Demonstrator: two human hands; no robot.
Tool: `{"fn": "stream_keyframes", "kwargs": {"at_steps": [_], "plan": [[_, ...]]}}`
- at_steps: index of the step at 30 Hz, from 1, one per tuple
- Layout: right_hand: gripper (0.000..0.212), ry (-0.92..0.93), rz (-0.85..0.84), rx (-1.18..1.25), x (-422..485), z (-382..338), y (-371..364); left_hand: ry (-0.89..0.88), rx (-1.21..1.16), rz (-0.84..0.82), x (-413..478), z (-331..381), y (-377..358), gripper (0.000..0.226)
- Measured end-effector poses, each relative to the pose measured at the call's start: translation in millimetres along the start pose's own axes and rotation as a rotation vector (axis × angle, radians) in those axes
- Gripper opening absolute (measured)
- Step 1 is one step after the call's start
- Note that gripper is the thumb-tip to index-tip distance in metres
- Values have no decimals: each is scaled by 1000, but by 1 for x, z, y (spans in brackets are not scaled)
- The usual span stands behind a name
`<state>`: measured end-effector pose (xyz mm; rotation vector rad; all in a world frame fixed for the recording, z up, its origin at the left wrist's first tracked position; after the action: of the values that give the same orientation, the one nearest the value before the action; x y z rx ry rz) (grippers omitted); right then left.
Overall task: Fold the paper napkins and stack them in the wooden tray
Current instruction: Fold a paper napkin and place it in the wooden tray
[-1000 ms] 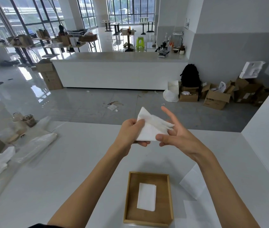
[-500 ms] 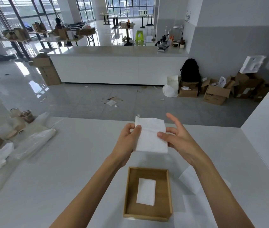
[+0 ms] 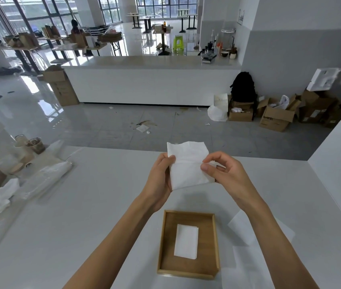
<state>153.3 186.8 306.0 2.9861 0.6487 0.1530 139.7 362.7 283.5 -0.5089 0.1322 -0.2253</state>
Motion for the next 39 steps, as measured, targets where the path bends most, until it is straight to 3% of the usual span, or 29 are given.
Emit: {"fn": "stream_keyframes", "kwargs": {"at_steps": [5,10,20,23,27,31,34,39], "plan": [[6,-39,48,-1,-3,4,4,6,45,-17,0,1,-2,16],[7,-50,84,-69,-3,4,6,39,143,-100,-1,1,-15,49],[21,-16,112,-99,-5,-5,7,60,112,-320,-4,6,-25,61],[24,-14,121,-97,-6,-7,8,53,154,-349,-4,9,-25,59],[36,-22,133,-52,-6,-7,9,27,216,-268,-2,10,-19,42],[53,-143,56,203,-3,14,7,26,189,-240,-1,11,-16,37],[47,-159,32,329,-2,21,9,42,226,-213,0,10,-12,37],[47,-84,28,249,-2,9,11,56,244,-211,1,9,-9,36]]}}
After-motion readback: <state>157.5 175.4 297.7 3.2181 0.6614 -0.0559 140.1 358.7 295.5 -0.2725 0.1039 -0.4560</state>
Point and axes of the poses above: each hand's wrist, its own x-axis towards the middle knuckle, its own y-axis out of the back of the hand, z = x × y, the point moved 9 cm from there along x, towards the middle knuckle, and after that the axes turned 13 degrees about -z, right-handed, at the moved point
